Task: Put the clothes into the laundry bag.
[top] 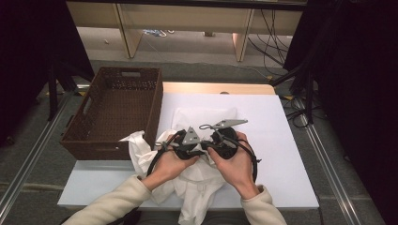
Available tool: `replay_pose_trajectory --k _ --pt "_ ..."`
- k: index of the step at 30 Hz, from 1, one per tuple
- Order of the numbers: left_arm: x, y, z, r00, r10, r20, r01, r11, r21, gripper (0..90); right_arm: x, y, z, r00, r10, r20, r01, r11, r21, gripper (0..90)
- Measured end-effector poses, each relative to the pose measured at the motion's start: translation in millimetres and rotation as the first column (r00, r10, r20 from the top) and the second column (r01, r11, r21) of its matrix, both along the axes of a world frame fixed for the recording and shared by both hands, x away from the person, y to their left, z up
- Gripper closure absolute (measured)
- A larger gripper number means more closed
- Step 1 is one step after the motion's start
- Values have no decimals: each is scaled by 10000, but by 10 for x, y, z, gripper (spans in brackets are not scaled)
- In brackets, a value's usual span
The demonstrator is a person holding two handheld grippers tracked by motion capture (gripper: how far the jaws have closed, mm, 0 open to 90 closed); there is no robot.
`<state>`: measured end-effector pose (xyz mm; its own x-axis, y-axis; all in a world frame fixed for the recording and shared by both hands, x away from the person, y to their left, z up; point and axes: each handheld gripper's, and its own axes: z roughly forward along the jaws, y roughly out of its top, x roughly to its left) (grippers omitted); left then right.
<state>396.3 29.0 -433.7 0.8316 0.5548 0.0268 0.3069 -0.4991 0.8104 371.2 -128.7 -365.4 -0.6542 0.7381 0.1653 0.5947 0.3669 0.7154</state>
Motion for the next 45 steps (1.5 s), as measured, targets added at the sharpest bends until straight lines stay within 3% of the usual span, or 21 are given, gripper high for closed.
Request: replay_pose_trajectory --k 1,2,4,7,8,11,12,15,17,20,21,24,29,31,32,33,35,38,41,43,45 --pt "-14 -10 -3 9999 -43 -116 42 9999 -118 727 -10 5 5 9997 -94 -240 92 9999 -81 900" --pt "-19 3 17 9997 -246 -42 246 9997 6 680 0 -1 -5 10000 -41 -67 40 9999 -168 900" --pt "-72 43 69 9982 -586 -82 586 9982 84 489 12 -19 -14 9995 -262 -177 262 9997 -4 900" --pt "-182 150 167 9984 -537 166 536 9985 70 368 28 -51 -6 9992 -367 -131 366 9993 -104 900" --pt "-197 218 210 9980 -440 445 428 9987 272 324 22 -41 -11 9986 -517 -88 517 9987 31 900" --pt "-263 327 257 9984 -554 -110 554 9985 16 270 18 -35 -6 9987 -475 -171 477 9988 79 900" --pt "-282 351 259 9985 -501 -238 495 9985 -255 256 20 -45 -2 9990 -442 25 442 9989 -161 900" --pt "-238 444 259 9974 -667 -280 664 9977 -95 206 18 -38 6 9992 -389 -75 389 9992 -64 900" --pt "-177 466 235 9986 -458 -254 460 9989 66 176 16 -25 -1 9992 -394 25 394 9992 18 900" --pt "-68 421 141 9971 -517 -566 525 9985 126 150 1 -9 0 9995 -307 12 307 9995 -97 900" --pt "-35 404 114 9970 -439 -635 450 9988 166 145 7 1 -17 9992 -340 229 340 9994 21 900" --pt "56 355 55 9966 -421 -703 441 9986 280 127 0 -2 -7 9995 -301 -13 301 9994 -158 900" --pt "162 282 21 9957 -781 -501 808 9952 550 157 8 20 -43 9997 -209 133 212 9996 -201 900" --pt "182 249 -3 9946 -901 -508 931 9938 602 219 -6 35 -34 9997 -132 -193 130 9999 -90 900" --pt "196 258 9 9917 -1207 -446 1248 9866 1049 249 -8 47 -49 9997 -252 25 252 9997 -48 900" --pt "197 240 1 9912 -1253 -435 1293 9860 1055 275 -7 42 -35 9999 -143 -78 141 9998 -136 900" --pt "212 210 -7 9903 -1293 -500 1343 9843 1144 358 -4 46 -40 9999 -72 -154 70 9999 -129 900" --pt "203 161 -27 9941 -878 -639 927 9926 787 512 -7 45 -36 9999 -116 -56 115 9998 -134 900" --pt "195 192 13 9911 -1073 -786 1171 9843 1320 651 -8 21 -22 9998 -158 -84 157 9998 -150 900" --pt "164 220 33 9930 -821 -855 909 9904 1044 693 -8 14 -11 9996 -205 -172 205 9998 -21 900" --pt "102 264 76 9940 -225 -1072 250 9994 220 713 -5 -9 1 9995 -269 145 270 9996 -16 900"
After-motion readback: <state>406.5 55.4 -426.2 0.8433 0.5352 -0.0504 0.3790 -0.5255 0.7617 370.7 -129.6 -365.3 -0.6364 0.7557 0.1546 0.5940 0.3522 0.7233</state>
